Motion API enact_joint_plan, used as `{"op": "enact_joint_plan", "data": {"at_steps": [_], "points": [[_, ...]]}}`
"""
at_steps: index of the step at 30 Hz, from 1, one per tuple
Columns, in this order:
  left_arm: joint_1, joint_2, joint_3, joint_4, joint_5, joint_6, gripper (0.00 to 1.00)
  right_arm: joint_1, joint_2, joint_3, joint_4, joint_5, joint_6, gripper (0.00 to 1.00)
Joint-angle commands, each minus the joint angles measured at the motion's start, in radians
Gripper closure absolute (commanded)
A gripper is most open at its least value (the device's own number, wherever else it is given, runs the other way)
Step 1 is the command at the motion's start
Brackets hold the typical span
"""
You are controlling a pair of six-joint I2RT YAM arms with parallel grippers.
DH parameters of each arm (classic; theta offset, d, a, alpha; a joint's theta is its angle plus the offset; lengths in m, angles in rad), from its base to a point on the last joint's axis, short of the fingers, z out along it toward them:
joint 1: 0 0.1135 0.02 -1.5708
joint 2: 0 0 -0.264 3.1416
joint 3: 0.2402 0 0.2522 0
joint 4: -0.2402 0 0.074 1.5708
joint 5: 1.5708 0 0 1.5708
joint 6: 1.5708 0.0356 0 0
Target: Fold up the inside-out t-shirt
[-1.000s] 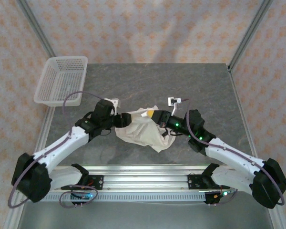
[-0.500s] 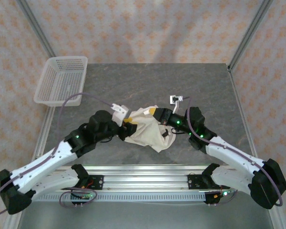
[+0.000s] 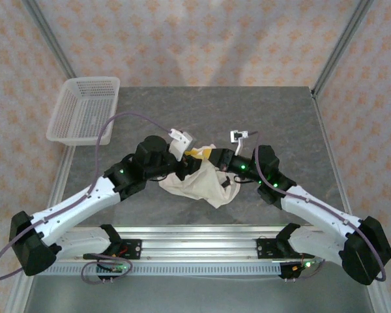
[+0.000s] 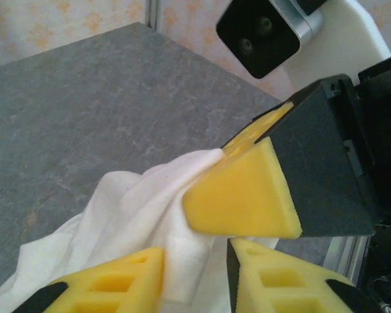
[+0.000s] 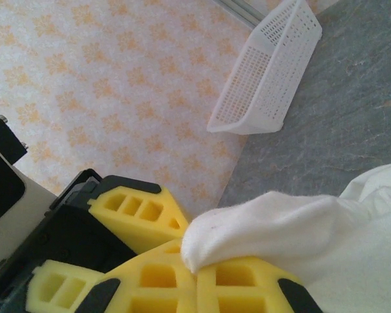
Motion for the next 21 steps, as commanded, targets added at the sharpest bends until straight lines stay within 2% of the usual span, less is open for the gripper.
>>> {"op": "enact_joint_plan", "data": {"at_steps": [1,4,8,10,12,14,16,21], "points": [[-0.005,0.023,0.038,0.032,0.066,0.018,0.79,-0.003,0.001,0.046,0.026,-0.017,0.003,1.0],[-0.005,0.023,0.038,0.039,0.07,0.002,1.0,-0.003,0.001,0.044,0.02,-0.013,0.005,1.0],[-0.004,-0.006,0.034,0.05,0.075,-0.047,1.0,-0.003,-0.007,0.042,-0.022,0.021,-0.004,0.97],[0.0,-0.031,0.043,0.055,0.076,-0.117,1.0,-0.003,-0.022,0.047,-0.112,0.086,-0.044,0.81],[0.013,-0.044,0.086,0.025,0.081,-0.216,1.0,-0.001,-0.044,0.037,-0.214,0.166,-0.12,0.76],[0.03,-0.042,0.15,-0.049,0.066,-0.306,1.0,-0.001,-0.055,0.006,-0.23,0.184,-0.171,0.76],[0.056,-0.029,0.215,-0.126,0.067,-0.383,1.0,0.0,-0.049,-0.026,-0.222,0.179,-0.2,0.84],[0.15,0.03,0.303,-0.201,0.176,-0.589,1.0,0.0,-0.021,-0.055,-0.225,0.197,-0.21,0.89]]}}
